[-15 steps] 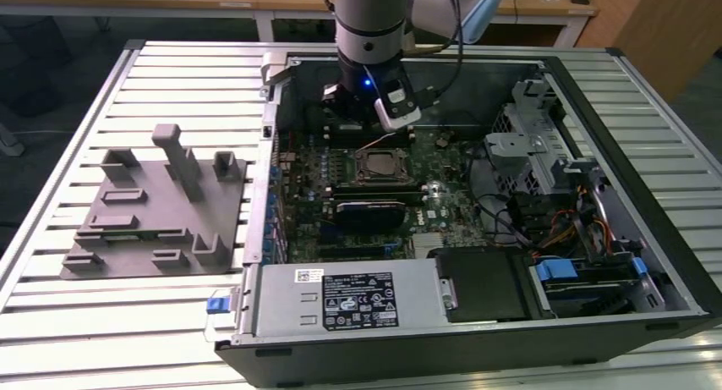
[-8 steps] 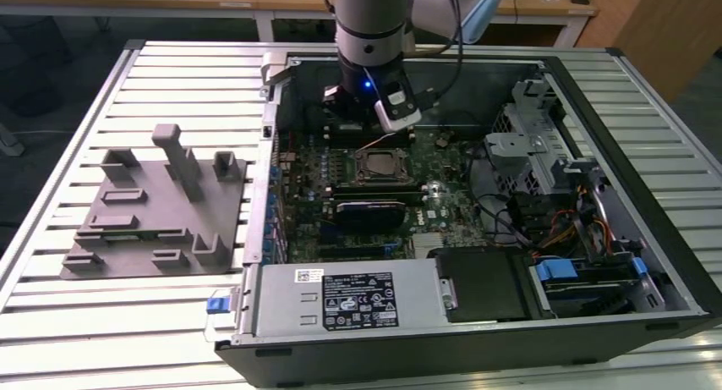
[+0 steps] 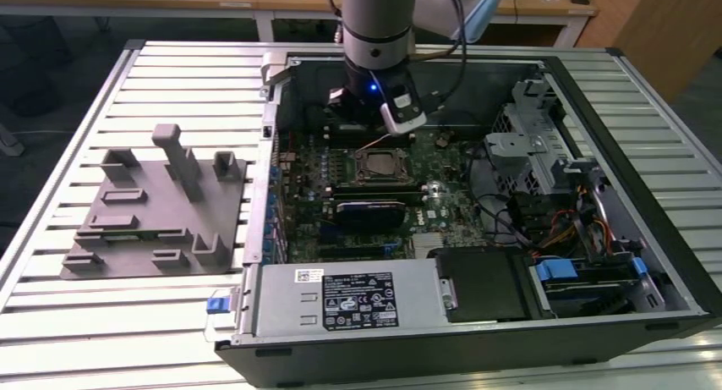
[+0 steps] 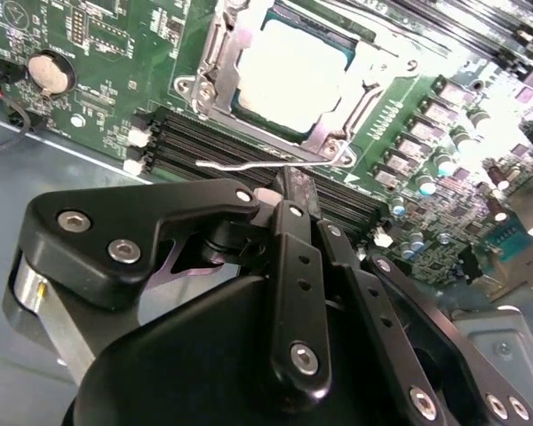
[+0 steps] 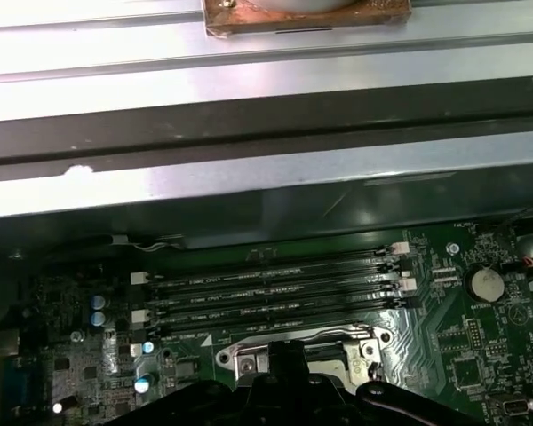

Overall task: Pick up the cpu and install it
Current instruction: 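Install the first cpu locking lever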

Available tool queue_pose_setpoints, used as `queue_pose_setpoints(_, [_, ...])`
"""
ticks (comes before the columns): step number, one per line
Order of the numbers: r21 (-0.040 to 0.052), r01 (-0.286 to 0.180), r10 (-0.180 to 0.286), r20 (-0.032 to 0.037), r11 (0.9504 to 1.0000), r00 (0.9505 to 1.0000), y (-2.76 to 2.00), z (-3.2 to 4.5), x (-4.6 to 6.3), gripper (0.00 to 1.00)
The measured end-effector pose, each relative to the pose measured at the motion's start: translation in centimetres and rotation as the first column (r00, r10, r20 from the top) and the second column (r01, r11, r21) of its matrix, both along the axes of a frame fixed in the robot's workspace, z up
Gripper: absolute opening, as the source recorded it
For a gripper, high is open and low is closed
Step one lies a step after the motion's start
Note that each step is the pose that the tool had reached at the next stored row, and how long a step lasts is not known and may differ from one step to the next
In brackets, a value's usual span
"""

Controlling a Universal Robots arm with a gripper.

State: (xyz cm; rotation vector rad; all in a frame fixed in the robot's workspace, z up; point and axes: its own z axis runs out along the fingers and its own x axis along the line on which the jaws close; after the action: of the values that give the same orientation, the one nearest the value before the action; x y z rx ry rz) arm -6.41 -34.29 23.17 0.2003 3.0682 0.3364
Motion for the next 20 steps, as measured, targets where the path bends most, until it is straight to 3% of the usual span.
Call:
queue_pose_setpoints(10, [-0.0002,0.002,-0.002,0.0000,1.0000,1.0000,0.01,-0.28,1.02,0.11])
queue_pose_setpoints(12, [-0.0002,0.002,-0.002,0.0030,1.0000,1.0000,0.03,-0.44,1.02,0.11])
queue_pose_setpoints(15, [-0.0002,0.002,-0.002,0.0146,1.0000,0.9999,0.02,-0.66,1.02,0.11])
queue_pose_setpoints(20, [-0.0001,0.002,-0.002,0.0415,1.0000,0.9991,0.03,-0.95,1.02,0.11])
